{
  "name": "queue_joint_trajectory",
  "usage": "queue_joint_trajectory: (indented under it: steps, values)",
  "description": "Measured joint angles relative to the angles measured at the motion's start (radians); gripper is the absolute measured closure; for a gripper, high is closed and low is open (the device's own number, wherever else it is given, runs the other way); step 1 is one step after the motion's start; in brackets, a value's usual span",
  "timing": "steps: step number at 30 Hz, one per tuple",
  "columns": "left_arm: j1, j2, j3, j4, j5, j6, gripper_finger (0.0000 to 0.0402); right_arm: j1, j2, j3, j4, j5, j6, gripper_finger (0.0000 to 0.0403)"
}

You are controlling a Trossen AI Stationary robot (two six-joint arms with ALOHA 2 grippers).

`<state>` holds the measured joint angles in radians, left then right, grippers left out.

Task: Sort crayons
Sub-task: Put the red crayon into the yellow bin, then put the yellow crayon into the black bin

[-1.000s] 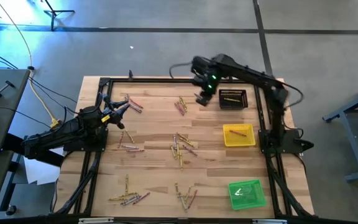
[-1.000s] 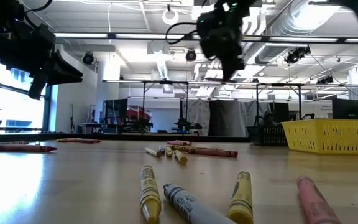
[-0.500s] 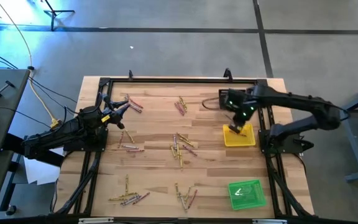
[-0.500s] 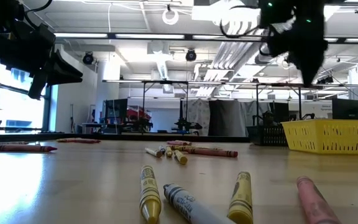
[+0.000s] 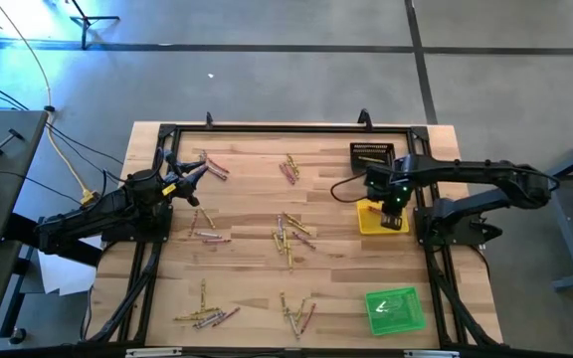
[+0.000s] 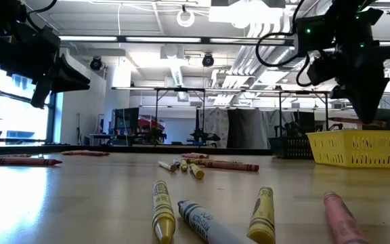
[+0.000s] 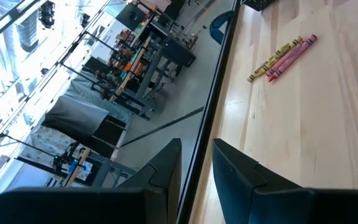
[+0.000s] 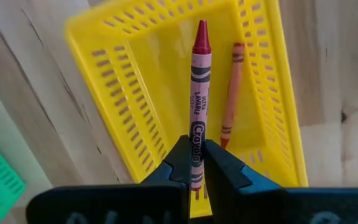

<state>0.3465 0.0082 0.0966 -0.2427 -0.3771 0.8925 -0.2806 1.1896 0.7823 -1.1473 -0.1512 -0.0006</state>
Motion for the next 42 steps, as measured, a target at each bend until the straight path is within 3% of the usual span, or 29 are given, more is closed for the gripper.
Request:
queue_joint_trajectory:
  steps: [9, 17, 24, 29, 32, 42]
  values:
    - [0.0, 0.0, 0.0, 0.0, 0.0, 0.0, 0.0324, 0.0, 0.0, 0.002, 0.021, -0.032, 0.0, 0.0347]
    - [0.0, 0.0, 0.0, 0.0, 0.0, 0.0, 0.0324, 0.0, 0.0, 0.002, 0.035, 0.017, -0.001, 0.0317]
    - [0.0, 0.0, 0.0, 0.0, 0.0, 0.0, 0.0324, 0.0, 0.001, 0.01, 0.224, 0.089, 0.01, 0.0318]
    - [0.0, 0.0, 0.0, 0.0, 0.0, 0.0, 0.0324, -0.001, 0.031, 0.099, 0.324, 0.162, 0.079, 0.0318]
    - [0.0, 0.0, 0.0, 0.0, 0.0, 0.0, 0.0324, -0.01, 0.094, 0.165, 0.383, 0.217, 0.106, 0.0318]
    - [0.0, 0.0, 0.0, 0.0, 0.0, 0.0, 0.0324, -0.089, 0.508, 0.495, 0.476, 0.201, 0.241, 0.0318]
